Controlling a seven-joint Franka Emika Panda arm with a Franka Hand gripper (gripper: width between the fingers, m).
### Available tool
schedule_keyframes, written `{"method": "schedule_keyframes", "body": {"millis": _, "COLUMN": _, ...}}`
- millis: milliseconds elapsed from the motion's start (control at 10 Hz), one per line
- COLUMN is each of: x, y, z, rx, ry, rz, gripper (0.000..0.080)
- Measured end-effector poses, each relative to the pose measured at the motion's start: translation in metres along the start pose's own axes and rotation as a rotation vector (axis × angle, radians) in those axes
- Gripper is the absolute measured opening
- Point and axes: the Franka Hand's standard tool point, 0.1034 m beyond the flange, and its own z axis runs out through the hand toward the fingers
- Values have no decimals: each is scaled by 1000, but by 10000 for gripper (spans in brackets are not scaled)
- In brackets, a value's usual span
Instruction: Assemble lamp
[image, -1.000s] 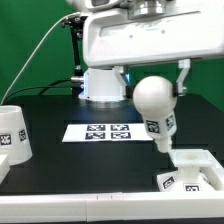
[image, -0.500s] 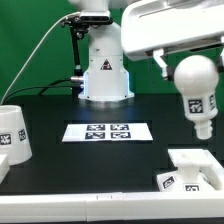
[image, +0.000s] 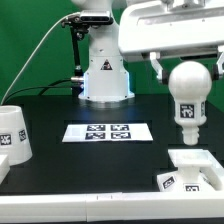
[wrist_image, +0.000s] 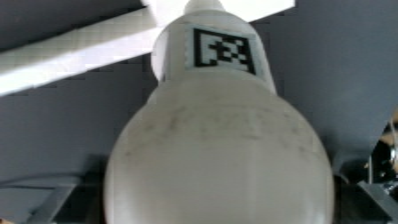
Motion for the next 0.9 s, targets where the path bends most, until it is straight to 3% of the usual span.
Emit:
{"method": "schedule_keyframes", "body": {"millis": 200, "x": -6, "y": -1, "z": -5, "rx": -3, "ry": 38, "rz": -114, "gripper": 567}}
{"method": "schedule_keyframes", "body": {"millis": 300, "x": -16, "y": 7, "z": -1, "rx": -13, "ry": 39, "rz": -127, "gripper": 567}}
{"method": "schedule_keyframes", "body": {"millis": 600, "x": -16, "y": 2, "z": 0, "rx": -10, "ry": 33, "rz": -126, "gripper": 567}}
{"method": "schedule_keyframes", "body": {"millis": 900, "x": -43, "y": -32, "z": 5, "rx": 4, "ry": 19, "rz": -158, "gripper": 567}}
